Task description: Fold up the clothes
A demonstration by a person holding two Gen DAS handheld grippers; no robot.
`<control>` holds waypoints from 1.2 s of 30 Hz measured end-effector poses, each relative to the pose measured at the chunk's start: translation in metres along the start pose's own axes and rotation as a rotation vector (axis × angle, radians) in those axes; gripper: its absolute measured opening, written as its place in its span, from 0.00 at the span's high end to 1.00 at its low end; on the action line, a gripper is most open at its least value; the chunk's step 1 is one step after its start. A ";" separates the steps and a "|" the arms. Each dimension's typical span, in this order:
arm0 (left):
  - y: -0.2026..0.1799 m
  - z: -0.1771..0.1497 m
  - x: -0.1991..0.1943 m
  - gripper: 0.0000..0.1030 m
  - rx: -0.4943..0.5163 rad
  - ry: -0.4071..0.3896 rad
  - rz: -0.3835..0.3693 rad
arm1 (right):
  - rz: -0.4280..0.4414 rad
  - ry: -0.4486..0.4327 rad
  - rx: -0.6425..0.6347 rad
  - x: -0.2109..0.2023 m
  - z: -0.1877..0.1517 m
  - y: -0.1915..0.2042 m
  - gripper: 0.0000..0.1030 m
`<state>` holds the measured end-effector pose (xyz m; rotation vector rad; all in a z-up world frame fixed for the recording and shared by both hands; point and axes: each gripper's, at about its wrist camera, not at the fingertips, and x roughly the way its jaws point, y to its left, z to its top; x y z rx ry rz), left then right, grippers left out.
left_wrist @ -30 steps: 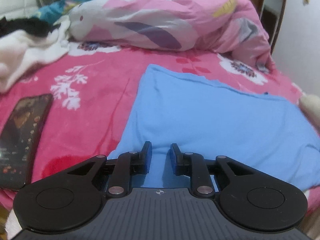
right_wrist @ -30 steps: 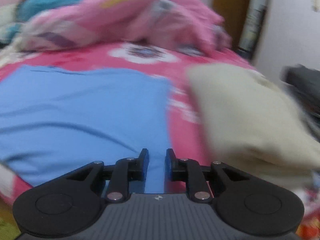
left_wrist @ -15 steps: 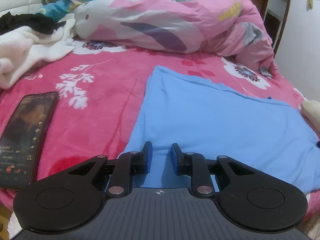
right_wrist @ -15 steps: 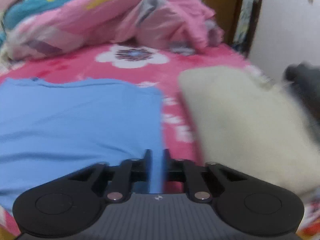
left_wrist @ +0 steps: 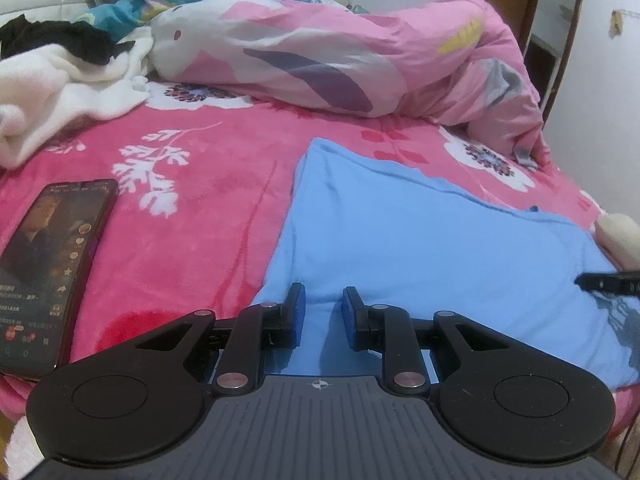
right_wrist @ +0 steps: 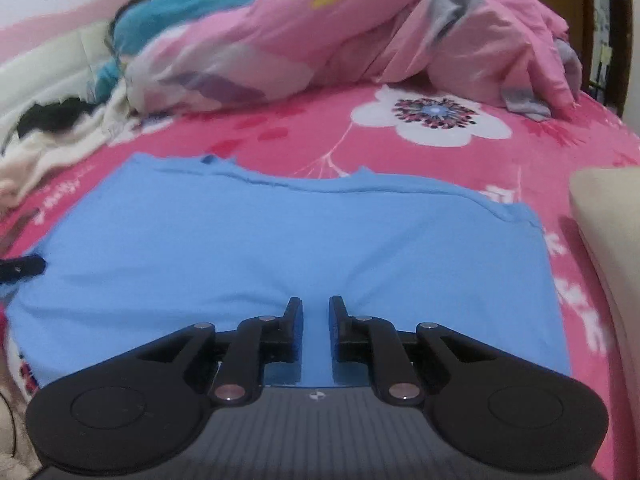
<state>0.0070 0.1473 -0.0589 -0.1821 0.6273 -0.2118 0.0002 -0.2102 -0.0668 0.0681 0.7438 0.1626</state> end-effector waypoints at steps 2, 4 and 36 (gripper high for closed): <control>0.004 -0.003 0.000 0.78 -0.016 -0.016 -0.016 | -0.014 0.019 0.023 -0.011 -0.003 -0.006 0.87; 0.009 -0.005 0.002 0.78 -0.036 -0.030 -0.032 | -0.038 0.049 0.032 -0.019 -0.005 -0.008 0.87; 0.000 -0.009 -0.010 0.76 0.007 -0.070 -0.017 | 0.240 0.172 0.006 0.097 0.110 0.043 0.67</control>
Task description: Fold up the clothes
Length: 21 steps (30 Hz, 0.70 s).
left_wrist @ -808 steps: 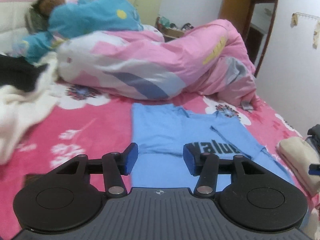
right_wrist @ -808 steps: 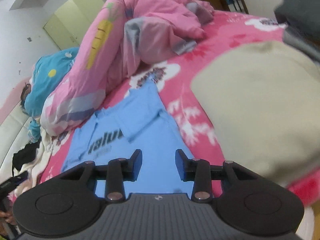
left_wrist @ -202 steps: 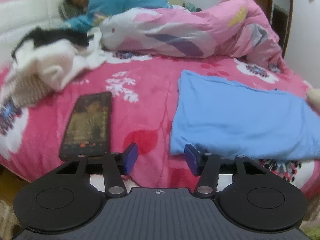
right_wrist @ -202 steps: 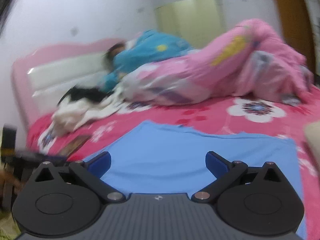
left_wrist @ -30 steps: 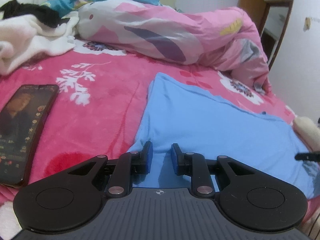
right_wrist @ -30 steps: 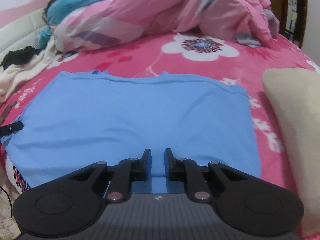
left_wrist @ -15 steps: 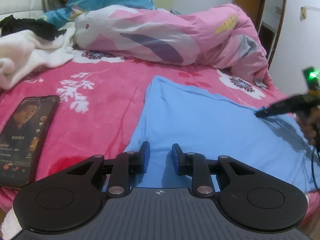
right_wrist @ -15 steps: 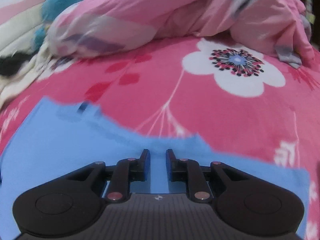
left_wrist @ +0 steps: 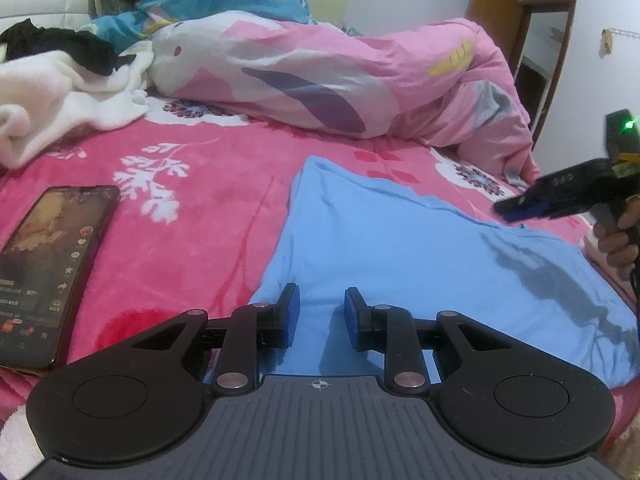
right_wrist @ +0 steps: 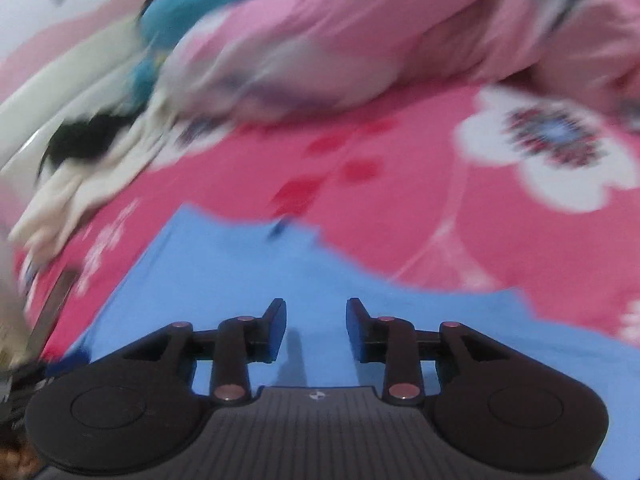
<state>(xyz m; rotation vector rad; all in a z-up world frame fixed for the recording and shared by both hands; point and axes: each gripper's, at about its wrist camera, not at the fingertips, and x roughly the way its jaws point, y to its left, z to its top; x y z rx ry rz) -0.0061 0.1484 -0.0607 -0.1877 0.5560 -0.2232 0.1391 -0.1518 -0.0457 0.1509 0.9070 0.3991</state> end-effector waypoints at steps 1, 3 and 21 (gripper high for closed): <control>-0.001 0.000 -0.002 0.74 0.002 -0.004 0.002 | -0.017 0.031 0.001 0.015 0.001 0.003 0.67; -0.001 0.000 -0.006 0.73 0.000 -0.010 0.008 | -0.081 0.001 0.049 0.032 0.007 -0.003 0.72; 0.005 0.001 -0.024 0.65 -0.024 -0.043 0.033 | 0.074 0.108 -0.253 0.029 -0.024 0.091 0.62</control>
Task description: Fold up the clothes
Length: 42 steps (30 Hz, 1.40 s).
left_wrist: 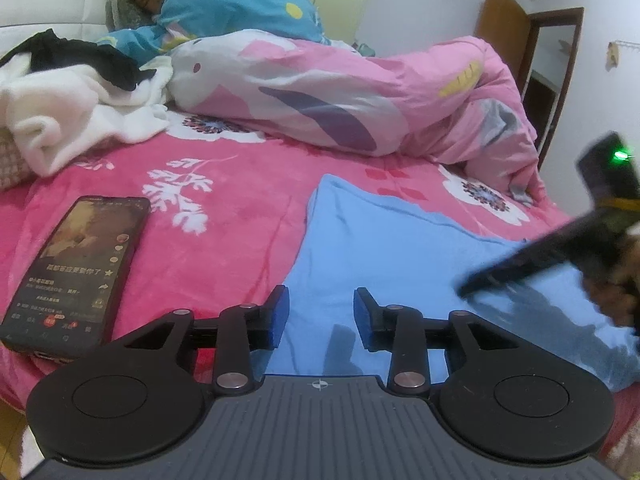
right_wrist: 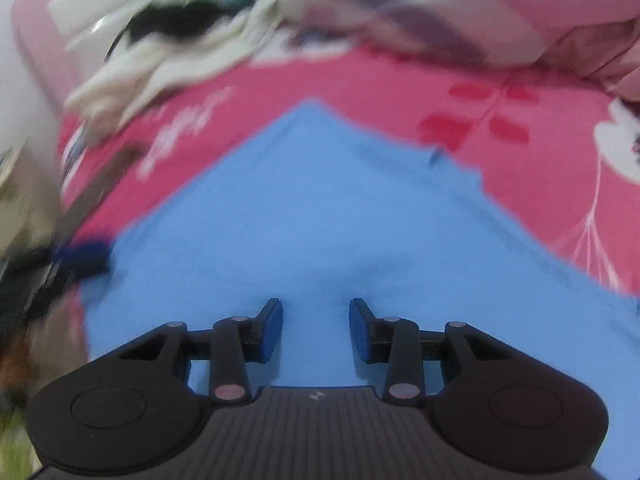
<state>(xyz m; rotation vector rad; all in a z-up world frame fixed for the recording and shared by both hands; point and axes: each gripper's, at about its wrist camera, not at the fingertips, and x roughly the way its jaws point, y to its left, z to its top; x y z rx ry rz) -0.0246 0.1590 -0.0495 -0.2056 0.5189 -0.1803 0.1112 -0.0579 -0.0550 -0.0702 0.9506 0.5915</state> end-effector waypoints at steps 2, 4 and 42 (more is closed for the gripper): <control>0.000 0.001 -0.002 0.64 0.001 -0.008 -0.001 | -0.057 -0.073 0.062 -0.001 0.012 -0.003 0.61; 0.000 0.001 -0.003 0.62 0.004 -0.014 -0.002 | -0.062 -0.114 0.106 -0.006 0.020 -0.006 0.60; 0.022 -0.012 0.002 0.61 -0.054 0.015 -0.025 | 0.050 -0.195 0.259 0.055 0.139 -0.037 0.59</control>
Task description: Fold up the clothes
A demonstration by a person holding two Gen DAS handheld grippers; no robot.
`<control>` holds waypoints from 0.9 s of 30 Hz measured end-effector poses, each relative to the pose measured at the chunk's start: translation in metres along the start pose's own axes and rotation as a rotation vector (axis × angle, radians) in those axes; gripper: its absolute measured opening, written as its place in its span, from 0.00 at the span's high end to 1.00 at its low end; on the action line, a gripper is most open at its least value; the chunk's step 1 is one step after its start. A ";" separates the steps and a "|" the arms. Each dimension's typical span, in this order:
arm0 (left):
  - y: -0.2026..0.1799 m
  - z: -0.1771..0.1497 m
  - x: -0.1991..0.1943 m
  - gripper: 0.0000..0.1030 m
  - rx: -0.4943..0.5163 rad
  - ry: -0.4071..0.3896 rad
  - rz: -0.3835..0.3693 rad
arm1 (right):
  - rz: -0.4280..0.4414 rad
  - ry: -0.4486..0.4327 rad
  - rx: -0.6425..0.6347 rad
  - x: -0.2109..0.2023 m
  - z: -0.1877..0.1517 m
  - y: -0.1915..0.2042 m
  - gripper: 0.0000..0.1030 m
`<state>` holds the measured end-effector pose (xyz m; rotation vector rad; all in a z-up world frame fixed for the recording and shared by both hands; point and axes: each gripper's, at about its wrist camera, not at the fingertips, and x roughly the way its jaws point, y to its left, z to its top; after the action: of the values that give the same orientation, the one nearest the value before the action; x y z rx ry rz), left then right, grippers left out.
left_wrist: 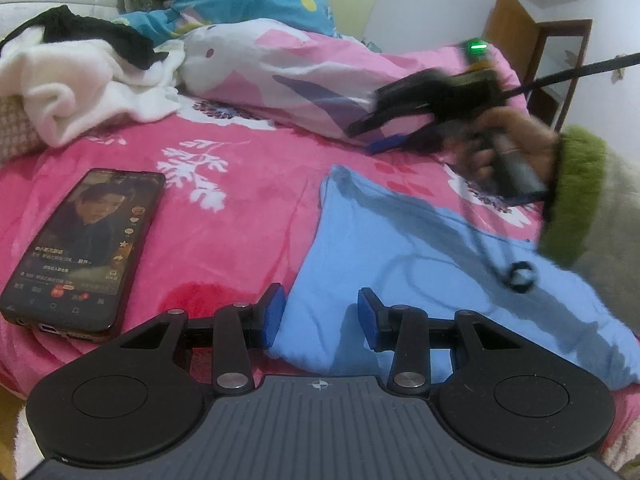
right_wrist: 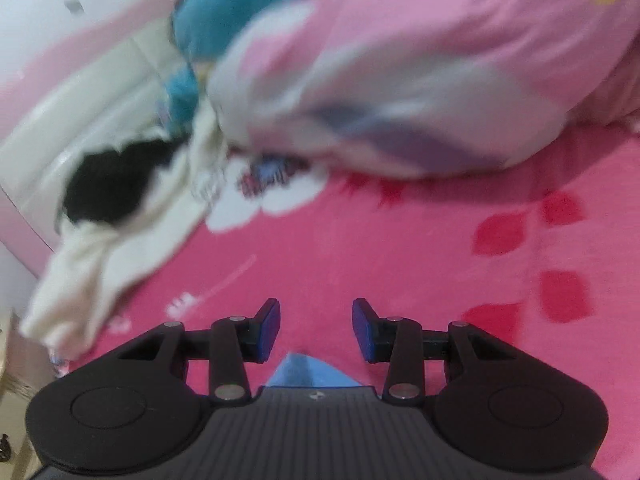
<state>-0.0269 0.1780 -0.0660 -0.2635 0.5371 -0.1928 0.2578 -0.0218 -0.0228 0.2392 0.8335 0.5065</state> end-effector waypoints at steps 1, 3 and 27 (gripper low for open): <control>0.001 0.000 0.000 0.61 -0.003 0.000 -0.004 | -0.001 -0.025 -0.001 -0.022 -0.002 -0.005 0.59; 0.002 0.000 0.001 0.61 -0.011 -0.001 -0.009 | -0.004 -0.075 -0.004 -0.067 -0.006 -0.016 0.59; -0.033 0.006 0.015 0.60 0.117 0.051 0.070 | -0.569 -0.076 -0.007 -0.306 -0.294 -0.096 0.61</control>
<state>-0.0145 0.1442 -0.0590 -0.1264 0.5822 -0.1628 -0.1049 -0.2599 -0.0560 0.0082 0.7833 -0.0335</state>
